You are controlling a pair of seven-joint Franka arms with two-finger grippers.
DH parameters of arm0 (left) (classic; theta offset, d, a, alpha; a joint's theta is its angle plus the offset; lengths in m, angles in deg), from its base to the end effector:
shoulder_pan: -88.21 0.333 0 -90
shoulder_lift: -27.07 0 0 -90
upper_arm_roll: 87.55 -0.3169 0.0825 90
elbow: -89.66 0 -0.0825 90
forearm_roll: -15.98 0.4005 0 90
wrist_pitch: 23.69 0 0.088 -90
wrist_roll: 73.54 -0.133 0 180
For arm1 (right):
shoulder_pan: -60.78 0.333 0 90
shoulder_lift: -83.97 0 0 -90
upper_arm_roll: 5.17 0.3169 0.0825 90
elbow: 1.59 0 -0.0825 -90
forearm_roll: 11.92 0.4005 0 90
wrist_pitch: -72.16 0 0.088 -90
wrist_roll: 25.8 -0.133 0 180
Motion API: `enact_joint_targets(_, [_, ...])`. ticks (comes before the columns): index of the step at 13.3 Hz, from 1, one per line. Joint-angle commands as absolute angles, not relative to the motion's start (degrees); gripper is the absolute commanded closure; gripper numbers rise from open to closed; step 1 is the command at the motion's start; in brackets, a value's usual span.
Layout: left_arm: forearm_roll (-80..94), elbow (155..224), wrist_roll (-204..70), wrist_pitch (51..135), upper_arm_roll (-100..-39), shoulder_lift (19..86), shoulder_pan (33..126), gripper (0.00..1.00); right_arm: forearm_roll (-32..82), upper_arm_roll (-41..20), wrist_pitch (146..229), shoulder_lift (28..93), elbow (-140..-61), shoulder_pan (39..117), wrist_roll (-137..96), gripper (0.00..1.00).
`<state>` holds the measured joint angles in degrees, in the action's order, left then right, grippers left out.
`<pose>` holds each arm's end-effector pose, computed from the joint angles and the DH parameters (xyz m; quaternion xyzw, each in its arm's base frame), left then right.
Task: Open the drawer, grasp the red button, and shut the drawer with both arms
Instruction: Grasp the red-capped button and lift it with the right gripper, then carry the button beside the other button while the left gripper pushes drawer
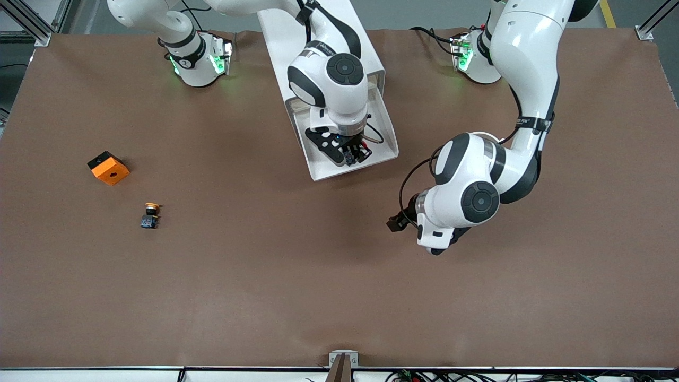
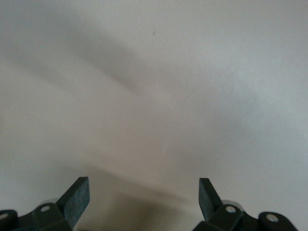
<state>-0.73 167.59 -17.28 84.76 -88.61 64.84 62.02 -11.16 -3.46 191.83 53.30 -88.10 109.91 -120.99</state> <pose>0.6462 -0.3370 0.2941 0.9378 0.3163 -0.1314 0.0570 0.4563 0.5573 0.3250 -0.9237 0.3823 0.0064 0.0248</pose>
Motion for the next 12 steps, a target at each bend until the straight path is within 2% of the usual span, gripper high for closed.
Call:
enact_joint_targets(1, [3.4, 169.37, -18.17, 86.34, -88.52, 63.37, 61.49, 0.0, -5.78, -3.5, 179.17, 54.08, -77.92, 104.84, -111.09, 1.0])
enact_joint_targets(3, [4.11, 169.55, -19.48, 86.34, -88.52, 63.37, 61.49, 0.0, -5.42, -3.5, 171.5, 54.61, -74.38, 99.83, -102.14, 1.0])
enact_joint_targets(6, [5.85, 172.17, -20.98, 86.87, -88.52, 62.32, 60.1, 0.0, -6.29, -4.21, 166.65, 58.3, -76.72, 92.37, -82.55, 1.0])
enact_joint_targets(10, [8.07, 178.59, -20.98, 89.16, -88.08, 58.8, 55.7, 0.0, -10.68, -4.12, 170.48, 60.84, -83.92, 84.09, -62.58, 1.0])
enact_joint_targets(12, [7.98, 179.48, -20.28, 89.07, -87.99, 58.27, 52.2, 0.0, -10.78, -4.12, 180.29, 64.52, -95.21, 79.53, -53.88, 1.0])
